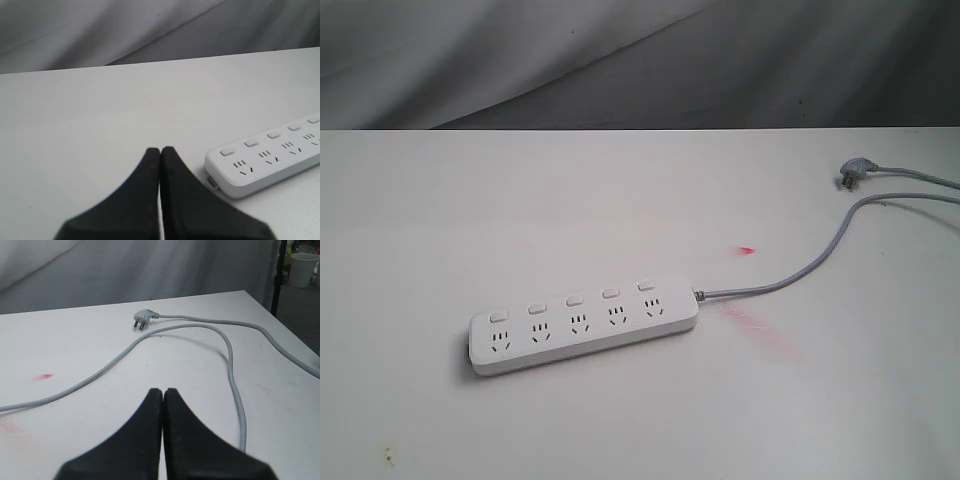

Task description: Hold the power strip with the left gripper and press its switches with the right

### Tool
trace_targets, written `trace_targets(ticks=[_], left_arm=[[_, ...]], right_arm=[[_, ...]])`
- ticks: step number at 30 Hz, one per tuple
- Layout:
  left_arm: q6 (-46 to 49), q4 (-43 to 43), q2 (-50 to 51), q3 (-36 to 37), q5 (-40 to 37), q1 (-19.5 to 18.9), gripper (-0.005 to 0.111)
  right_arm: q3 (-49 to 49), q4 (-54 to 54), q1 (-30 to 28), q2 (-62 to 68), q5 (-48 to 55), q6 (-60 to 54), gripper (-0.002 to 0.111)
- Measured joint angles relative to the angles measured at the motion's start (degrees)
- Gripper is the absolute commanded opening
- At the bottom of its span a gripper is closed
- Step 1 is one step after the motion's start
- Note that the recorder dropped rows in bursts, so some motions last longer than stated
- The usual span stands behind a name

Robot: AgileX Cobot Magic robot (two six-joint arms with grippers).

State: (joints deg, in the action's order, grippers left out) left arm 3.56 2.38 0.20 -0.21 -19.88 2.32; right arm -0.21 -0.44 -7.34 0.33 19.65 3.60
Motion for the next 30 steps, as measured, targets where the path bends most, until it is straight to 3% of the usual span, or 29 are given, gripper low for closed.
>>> trace_targets(ticks=[18,25,30], left_arm=[[0.00,0.00,0.00,0.00,0.00,0.00,0.002],[0.10,-4.57,0.00,0.00,0.69,0.00,0.002],[0.10,-8.41,0.00,-0.22,5.33,0.00,0.002]], right_arm=[[0.00,0.00,0.00,0.00,0.00,0.00,0.000],[0.00,0.00,0.00,0.00,0.00,0.00,0.000],[0.00,0.00,0.00,0.00,0.00,0.00,0.000]])
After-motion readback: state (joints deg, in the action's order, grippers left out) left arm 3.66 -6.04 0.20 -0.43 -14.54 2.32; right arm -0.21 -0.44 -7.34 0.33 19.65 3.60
